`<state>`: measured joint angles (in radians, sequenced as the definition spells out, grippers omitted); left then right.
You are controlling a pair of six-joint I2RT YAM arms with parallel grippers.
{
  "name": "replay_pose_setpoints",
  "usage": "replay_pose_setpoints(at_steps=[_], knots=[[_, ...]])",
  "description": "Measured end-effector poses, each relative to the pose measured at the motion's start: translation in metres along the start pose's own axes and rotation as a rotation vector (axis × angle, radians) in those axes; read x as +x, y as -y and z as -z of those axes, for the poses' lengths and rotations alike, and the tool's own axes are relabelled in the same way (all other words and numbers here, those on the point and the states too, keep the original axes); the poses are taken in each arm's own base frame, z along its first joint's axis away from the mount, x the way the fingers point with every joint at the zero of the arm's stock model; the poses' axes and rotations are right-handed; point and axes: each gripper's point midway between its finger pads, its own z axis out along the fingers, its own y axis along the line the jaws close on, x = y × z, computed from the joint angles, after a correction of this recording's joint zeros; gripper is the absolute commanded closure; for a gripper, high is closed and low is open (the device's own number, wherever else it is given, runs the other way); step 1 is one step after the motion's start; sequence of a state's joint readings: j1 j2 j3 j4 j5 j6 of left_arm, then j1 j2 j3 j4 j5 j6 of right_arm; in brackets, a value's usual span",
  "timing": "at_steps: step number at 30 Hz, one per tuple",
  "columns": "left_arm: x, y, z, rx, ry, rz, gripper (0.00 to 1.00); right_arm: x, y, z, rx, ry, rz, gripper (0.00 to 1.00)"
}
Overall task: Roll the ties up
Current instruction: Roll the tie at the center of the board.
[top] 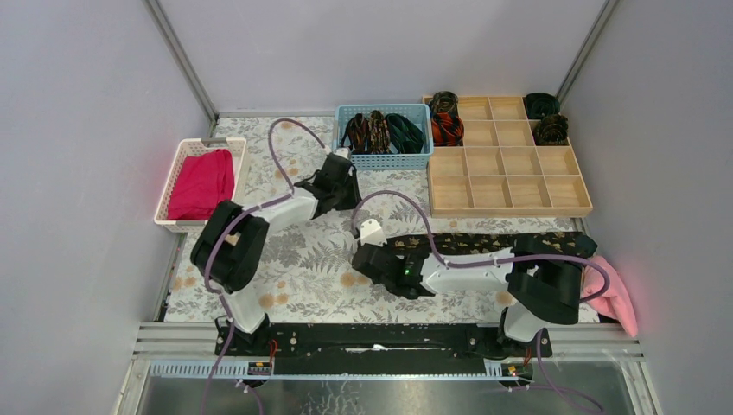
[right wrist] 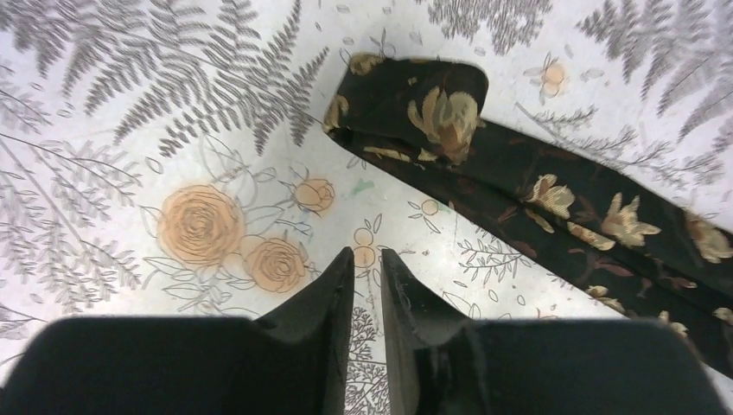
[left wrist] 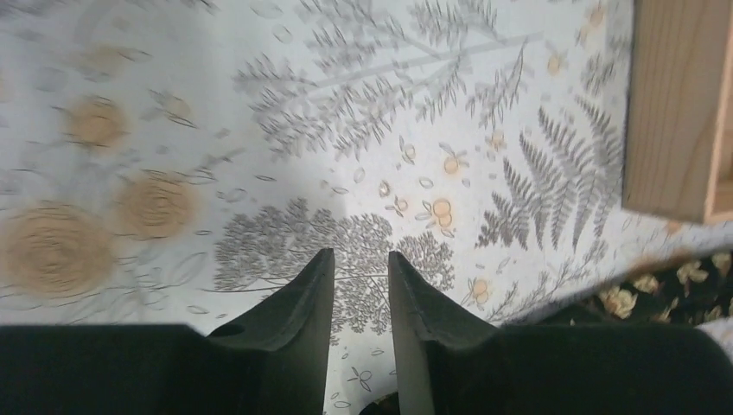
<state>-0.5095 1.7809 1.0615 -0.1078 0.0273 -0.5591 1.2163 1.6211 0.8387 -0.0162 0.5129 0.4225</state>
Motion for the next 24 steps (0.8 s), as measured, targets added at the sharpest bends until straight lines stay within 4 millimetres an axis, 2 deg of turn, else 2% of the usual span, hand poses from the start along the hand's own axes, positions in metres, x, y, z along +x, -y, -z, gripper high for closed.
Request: replay_pose_setpoints(at_steps=[2, 5, 7, 10, 12, 14, 16, 19, 24], knots=[[-0.016, -0.004, 0.010, -0.027, 0.053, 0.016, 0.62, -0.011, -0.003, 0.008, 0.023, 0.021, 0.027, 0.66], [-0.047, -0.005, 0.047, -0.058, 0.175, 0.045, 0.61, -0.030, -0.005, 0.018, 0.061, 0.054, 0.066, 0.58], [-0.072, -0.005, 0.088, -0.074, 0.294, 0.076, 0.59, -0.045, -0.006, 0.022, 0.094, 0.078, 0.091, 0.55], [-0.098, -0.004, 0.146, -0.074, 0.457, 0.127, 0.57, -0.059, -0.011, 0.020, 0.137, 0.095, 0.135, 0.52], [-0.105, -0.009, 0.179, -0.076, 0.540, 0.159, 0.57, -0.061, -0.015, 0.014, 0.166, 0.088, 0.176, 0.50], [-0.105, -0.016, 0.200, -0.091, 0.587, 0.183, 0.56, -0.058, -0.019, 0.005, 0.199, 0.072, 0.227, 0.49], [-0.100, -0.025, 0.206, -0.121, 0.598, 0.191, 0.55, -0.053, -0.022, -0.003, 0.227, 0.053, 0.277, 0.47], [-0.091, -0.037, 0.203, -0.179, 0.575, 0.188, 0.55, -0.045, -0.022, -0.015, 0.267, 0.029, 0.338, 0.42], [-0.084, -0.047, 0.202, -0.227, 0.553, 0.183, 0.55, -0.043, -0.017, -0.029, 0.347, 0.016, 0.420, 0.40]])
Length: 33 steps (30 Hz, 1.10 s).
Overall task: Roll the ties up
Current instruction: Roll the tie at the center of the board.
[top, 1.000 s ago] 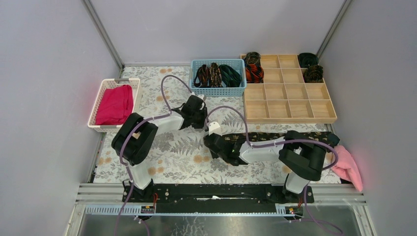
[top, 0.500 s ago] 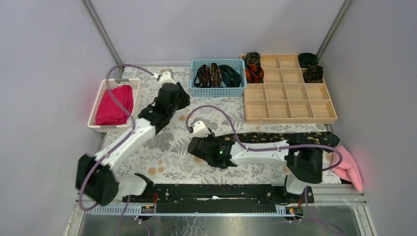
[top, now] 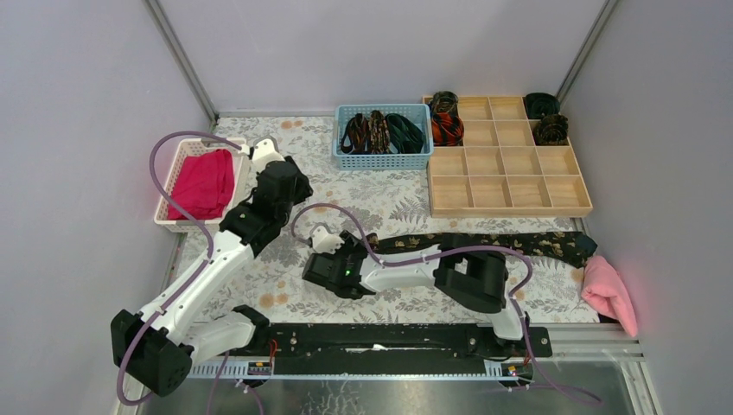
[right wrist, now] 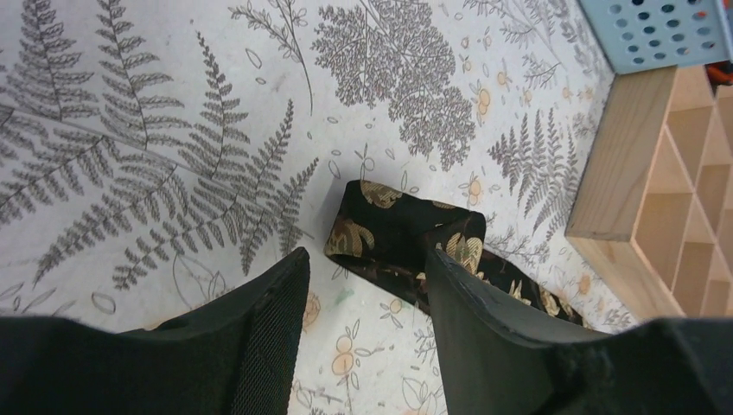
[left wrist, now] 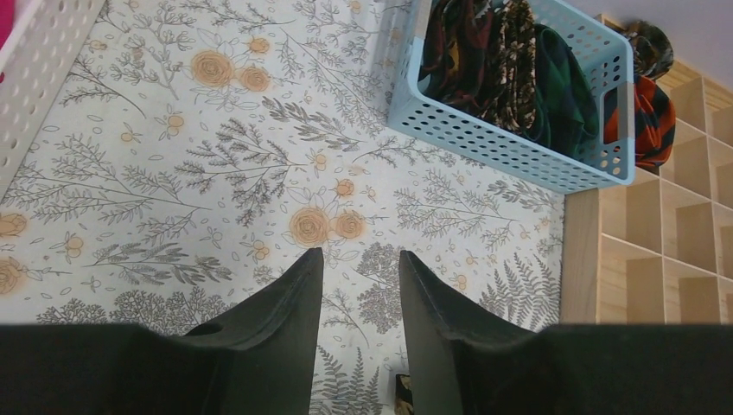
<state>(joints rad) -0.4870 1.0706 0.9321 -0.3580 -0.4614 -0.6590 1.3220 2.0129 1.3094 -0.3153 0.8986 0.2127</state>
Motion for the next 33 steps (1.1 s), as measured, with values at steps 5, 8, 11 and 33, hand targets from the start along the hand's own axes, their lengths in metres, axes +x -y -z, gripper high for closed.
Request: replay_pose_setpoints(at_steps=[5, 8, 11, 33], knots=[[0.000, -0.003, 0.000, -0.015, 0.004, -0.007, 0.55, -0.003, -0.002, -0.011, 0.048, 0.000, 0.048, 0.39], [0.000, -0.004, 0.000, -0.018, 0.006, -0.010, 0.55, -0.001, -0.002, -0.018, 0.069, -0.010, 0.057, 0.39], [0.000, -0.005, 0.000, -0.018, 0.007, -0.013, 0.55, 0.004, 0.002, -0.023, 0.083, -0.029, 0.061, 0.39], [-0.004, -0.005, 0.004, -0.010, 0.017, -0.019, 0.62, 0.025, 0.016, -0.044, 0.074, -0.113, -0.081, 0.70]])
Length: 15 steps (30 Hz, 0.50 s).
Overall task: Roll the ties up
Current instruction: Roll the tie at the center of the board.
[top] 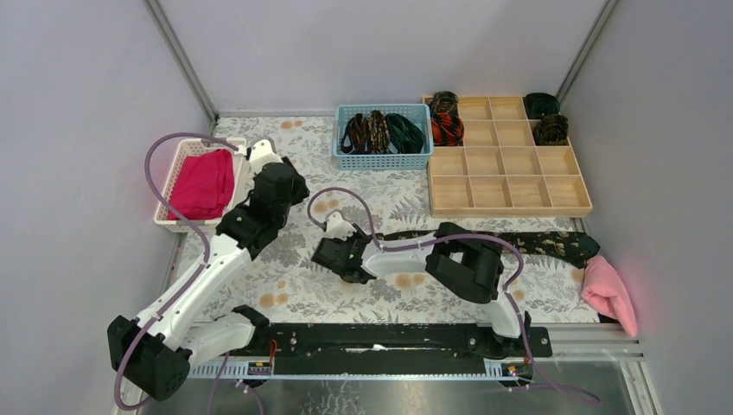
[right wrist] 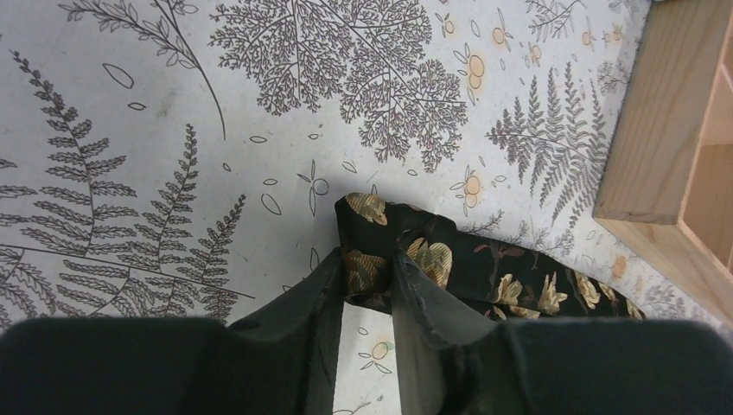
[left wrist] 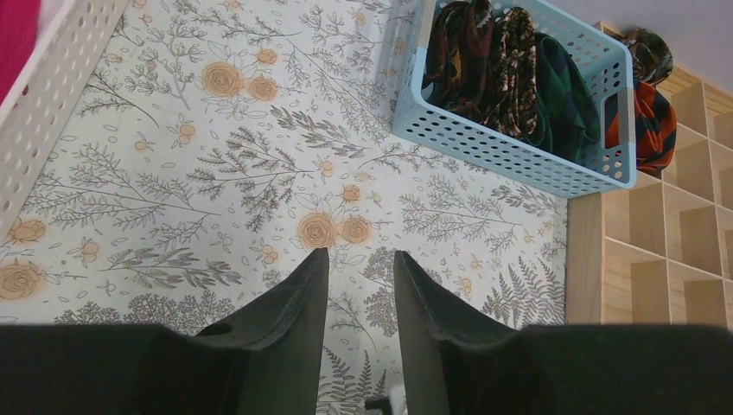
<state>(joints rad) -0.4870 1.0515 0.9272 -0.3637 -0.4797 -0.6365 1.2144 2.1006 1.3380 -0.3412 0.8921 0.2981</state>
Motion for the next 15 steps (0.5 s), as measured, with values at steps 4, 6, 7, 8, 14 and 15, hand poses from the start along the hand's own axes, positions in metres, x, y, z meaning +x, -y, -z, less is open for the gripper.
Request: replay_pose_setpoints(at_steps=[4, 6, 7, 8, 14, 15], knots=[[-0.003, -0.002, 0.006, 0.007, 0.016, 0.010, 0.77, 0.000, -0.001, -0.001, -0.046, -0.016, -0.048, 0.74], [-0.003, -0.005, 0.008, 0.007, 0.023, 0.015, 0.84, 0.000, 0.000, -0.001, -0.072, -0.022, -0.082, 0.74], [-0.003, -0.006, 0.008, 0.006, 0.025, 0.016, 0.88, 0.000, 0.001, 0.000, -0.087, -0.024, -0.100, 0.74], [-0.001, -0.007, 0.008, 0.004, 0.024, 0.015, 0.91, 0.001, 0.001, 0.000, -0.108, -0.029, -0.121, 0.74], [0.021, -0.009, -0.005, -0.007, -0.030, -0.007, 1.00, 0.006, 0.012, 0.013, -0.257, -0.045, -0.313, 0.75], [0.028, -0.009, -0.008, -0.006, -0.048, -0.013, 1.00, 0.006, 0.013, 0.015, -0.293, -0.042, -0.355, 0.75]])
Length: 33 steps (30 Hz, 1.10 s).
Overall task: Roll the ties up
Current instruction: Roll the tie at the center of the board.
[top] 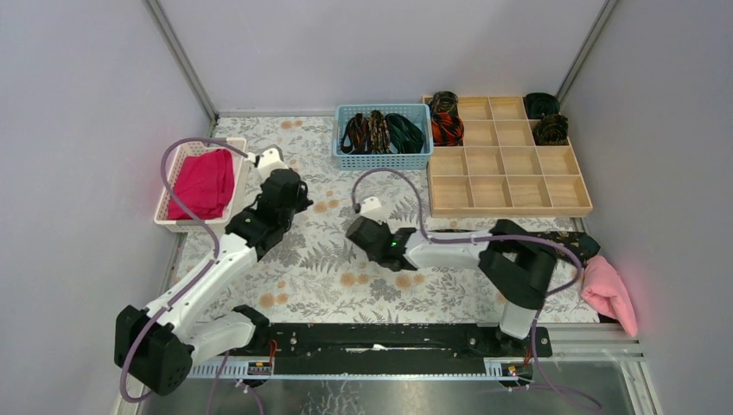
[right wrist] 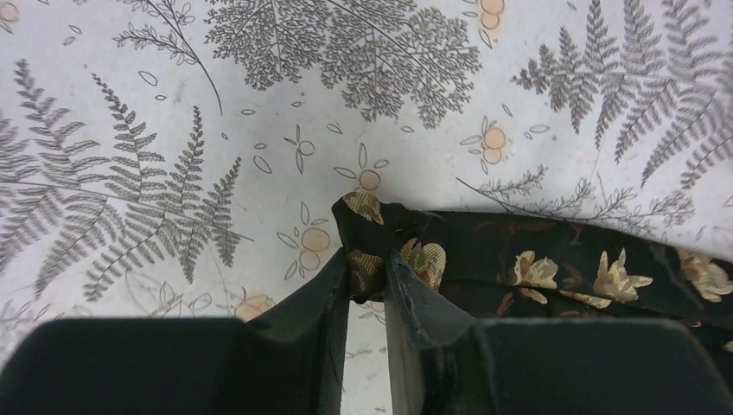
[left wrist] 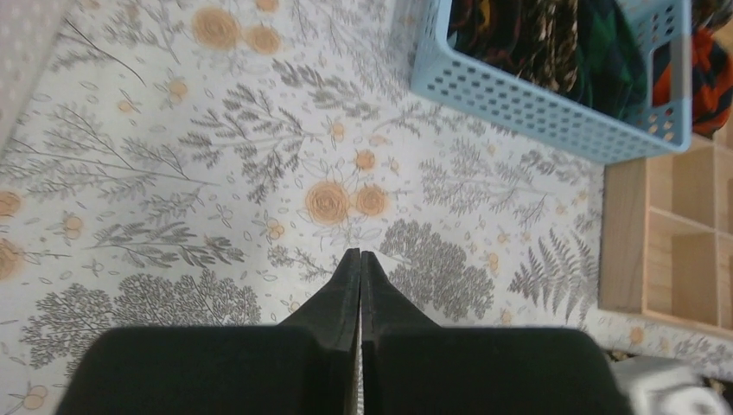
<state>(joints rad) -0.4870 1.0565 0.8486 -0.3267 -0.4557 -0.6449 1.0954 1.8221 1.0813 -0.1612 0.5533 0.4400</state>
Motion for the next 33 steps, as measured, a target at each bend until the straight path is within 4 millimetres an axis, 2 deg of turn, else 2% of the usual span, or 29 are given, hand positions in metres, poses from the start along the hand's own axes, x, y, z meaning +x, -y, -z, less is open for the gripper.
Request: replay_pose_setpoints(at_steps=[6, 14, 18, 22, 26, 33], knots=[[0.036, 0.002, -0.018, 0.019, -0.101, -0.030, 1.00, 0.000, 0.001, 0.011, -0.205, 0.022, -0.217, 0.75], [0.061, 0.015, -0.034, 0.075, -0.165, -0.038, 1.00, 0.004, -0.017, 0.018, -0.447, 0.007, -0.411, 0.76], [0.080, 0.025, -0.037, 0.118, -0.204, -0.062, 1.00, 0.007, -0.011, 0.023, -0.521, 0.012, -0.519, 0.77], [0.093, 0.044, -0.035, 0.183, -0.225, -0.090, 1.00, 0.011, -0.001, 0.027, -0.577, 0.024, -0.629, 0.78], [0.105, 0.066, -0.031, 0.258, -0.235, -0.119, 1.00, 0.018, 0.009, 0.030, -0.590, 0.024, -0.705, 0.79], [0.142, 0.097, -0.021, 0.356, -0.287, -0.195, 1.00, 0.021, 0.028, 0.030, -0.579, 0.054, -0.796, 0.80]])
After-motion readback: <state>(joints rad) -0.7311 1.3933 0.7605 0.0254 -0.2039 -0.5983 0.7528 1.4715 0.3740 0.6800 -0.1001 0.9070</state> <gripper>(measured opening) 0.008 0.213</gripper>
